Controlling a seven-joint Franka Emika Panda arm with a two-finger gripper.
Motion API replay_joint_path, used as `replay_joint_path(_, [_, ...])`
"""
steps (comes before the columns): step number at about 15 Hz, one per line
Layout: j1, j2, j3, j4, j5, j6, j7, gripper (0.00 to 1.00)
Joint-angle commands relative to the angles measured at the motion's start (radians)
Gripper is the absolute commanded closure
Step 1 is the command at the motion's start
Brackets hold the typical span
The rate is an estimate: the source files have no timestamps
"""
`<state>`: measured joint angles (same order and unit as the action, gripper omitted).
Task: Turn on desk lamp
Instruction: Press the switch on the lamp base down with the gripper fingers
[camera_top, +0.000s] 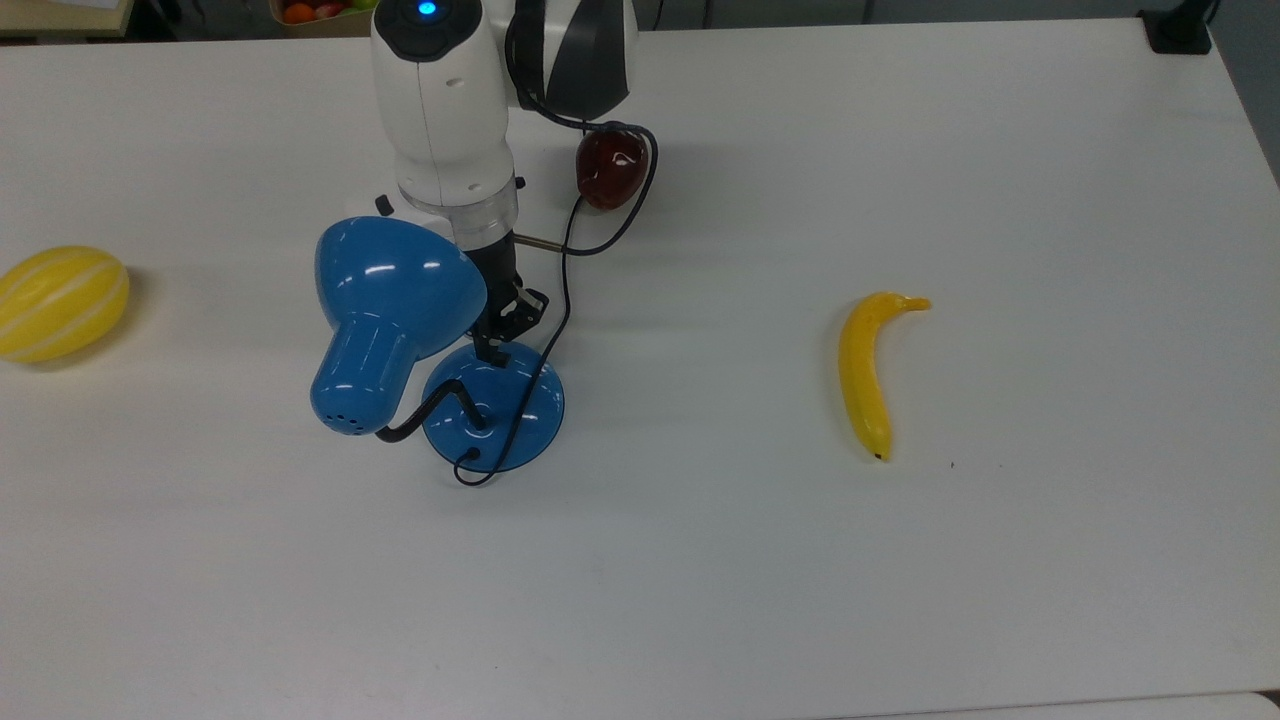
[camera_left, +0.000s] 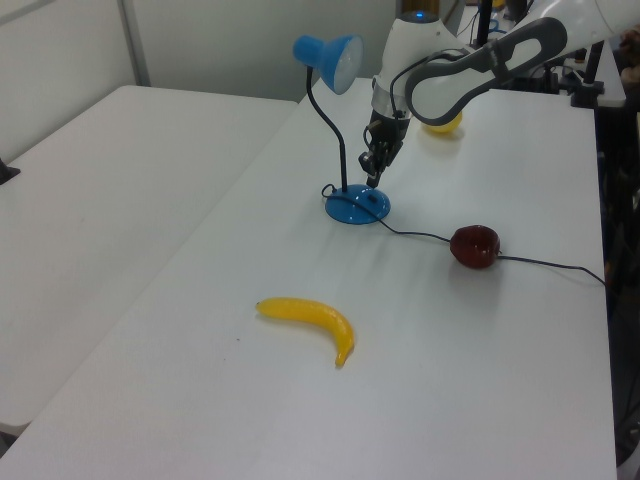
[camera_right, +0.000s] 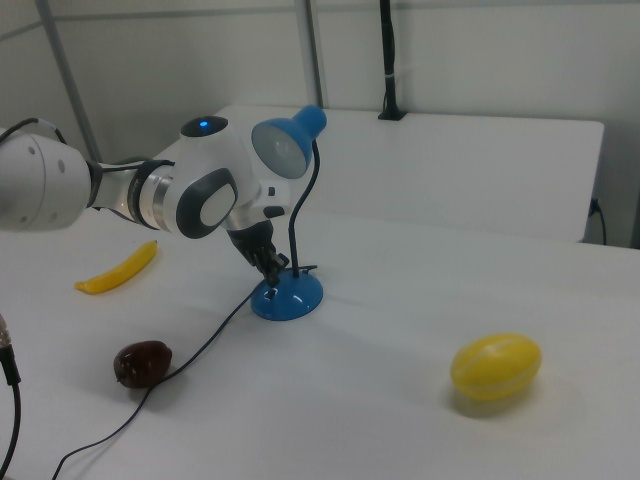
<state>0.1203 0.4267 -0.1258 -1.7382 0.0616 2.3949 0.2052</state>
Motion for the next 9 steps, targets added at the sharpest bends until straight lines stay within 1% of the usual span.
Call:
replay_joint_path(1, [0.010, 0.020, -0.002, 0.014, -0.016, 0.013, 0.026, 1.00])
replay_joint_path(9, [0.019, 0.035, -0.002, 0.014, -0.026, 0.013, 0.026, 1.00])
